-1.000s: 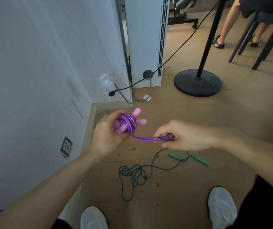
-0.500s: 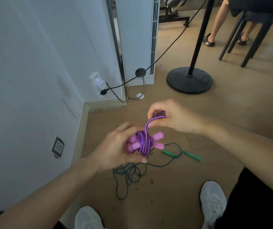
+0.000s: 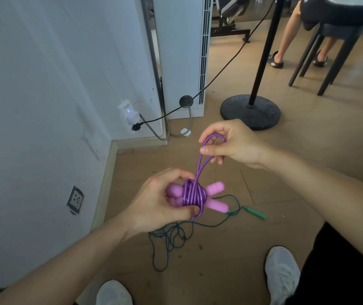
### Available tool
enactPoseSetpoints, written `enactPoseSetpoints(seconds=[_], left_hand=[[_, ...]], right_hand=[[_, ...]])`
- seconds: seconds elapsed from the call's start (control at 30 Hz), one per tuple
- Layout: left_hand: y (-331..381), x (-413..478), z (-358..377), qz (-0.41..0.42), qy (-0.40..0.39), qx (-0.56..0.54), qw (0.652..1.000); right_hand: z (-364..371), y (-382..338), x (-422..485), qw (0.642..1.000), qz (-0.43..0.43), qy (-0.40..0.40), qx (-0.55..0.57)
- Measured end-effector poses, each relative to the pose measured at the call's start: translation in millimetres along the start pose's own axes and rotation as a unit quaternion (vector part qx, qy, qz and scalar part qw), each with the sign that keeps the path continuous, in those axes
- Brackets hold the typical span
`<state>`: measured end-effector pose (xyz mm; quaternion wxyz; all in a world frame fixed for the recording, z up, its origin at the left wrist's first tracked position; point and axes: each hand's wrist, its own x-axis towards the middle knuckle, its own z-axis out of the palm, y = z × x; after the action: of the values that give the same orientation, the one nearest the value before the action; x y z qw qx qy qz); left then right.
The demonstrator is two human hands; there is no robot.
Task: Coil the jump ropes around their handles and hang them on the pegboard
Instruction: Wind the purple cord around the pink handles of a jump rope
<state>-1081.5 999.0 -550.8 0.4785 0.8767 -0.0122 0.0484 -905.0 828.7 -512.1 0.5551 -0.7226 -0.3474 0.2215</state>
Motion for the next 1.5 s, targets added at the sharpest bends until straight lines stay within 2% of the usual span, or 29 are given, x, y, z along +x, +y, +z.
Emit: enactPoseSetpoints(seconds=[0.07,0.2,0.3,0.43,0.47,0.57,0.6,0.67,0.73,0.77,0.87,0.93,1.07,1.17,1.27,1.37,1.4,1.5], left_hand=[[2,-1,-3,0.016,-0.012,0.013,1.000],[4,-2,-7,0.077,-0.050,0.106,0.990],[5,-3,-7,0.094,-0.071,0.159,0.980],[6,-2,-8,0.095,0.010,0.123,0.988],[5,-1,-9,0.092,0.037,0.110,0.989],[4,0,-12,0.075,0.106,0.067,0.989],[4,1,-14,0.073,0.122,0.058,0.988],[6,2,-16,0.071,0.143,0.061,0.985],[6,3,-16,0.070,0.145,0.070,0.984],[6,3,-16,0.074,0.136,0.080,0.985],[7,2,-14,0.103,0.079,0.096,0.987],[11,2,-12,0.116,0.054,0.091,0.988],[19,2,-10,0.145,0.028,0.106,0.983],[19,4,-10,0.139,0.021,0.092,0.986],[18,5,-12,0.107,0.032,0.041,0.993],[22,8,-17,0.041,0.073,-0.105,0.991],[23,9,-19,0.017,0.092,-0.182,0.979],[25,15,-25,-0.057,0.152,-0.379,0.911]], right_hand=[[-1,1,3,1.000,0.004,0.018,0.016],[4,4,5,0.998,0.036,0.037,0.044],[10,-1,2,0.994,0.055,0.035,0.093],[14,-12,-5,0.956,0.077,0.018,0.283],[15,-12,-7,0.959,0.081,0.025,0.272],[20,-7,-15,0.986,0.079,0.052,0.137],[21,-6,-20,0.993,0.072,0.036,0.089],[28,-6,-29,0.998,0.038,-0.051,-0.025],[36,-7,-36,0.984,0.001,-0.127,-0.126],[39,-8,-37,0.974,-0.019,-0.140,-0.175],[38,-11,-34,0.923,-0.071,-0.126,-0.356],[37,-11,-32,0.918,-0.040,-0.150,-0.365],[40,-7,-32,0.946,0.000,-0.217,-0.242],[39,-4,-30,0.952,0.006,-0.243,-0.188],[44,-1,-30,0.962,-0.012,-0.228,-0.151],[48,4,-30,0.974,-0.015,-0.176,-0.143],[49,6,-30,0.974,-0.012,-0.165,-0.154],[49,9,-30,0.970,0.001,-0.160,-0.182]])
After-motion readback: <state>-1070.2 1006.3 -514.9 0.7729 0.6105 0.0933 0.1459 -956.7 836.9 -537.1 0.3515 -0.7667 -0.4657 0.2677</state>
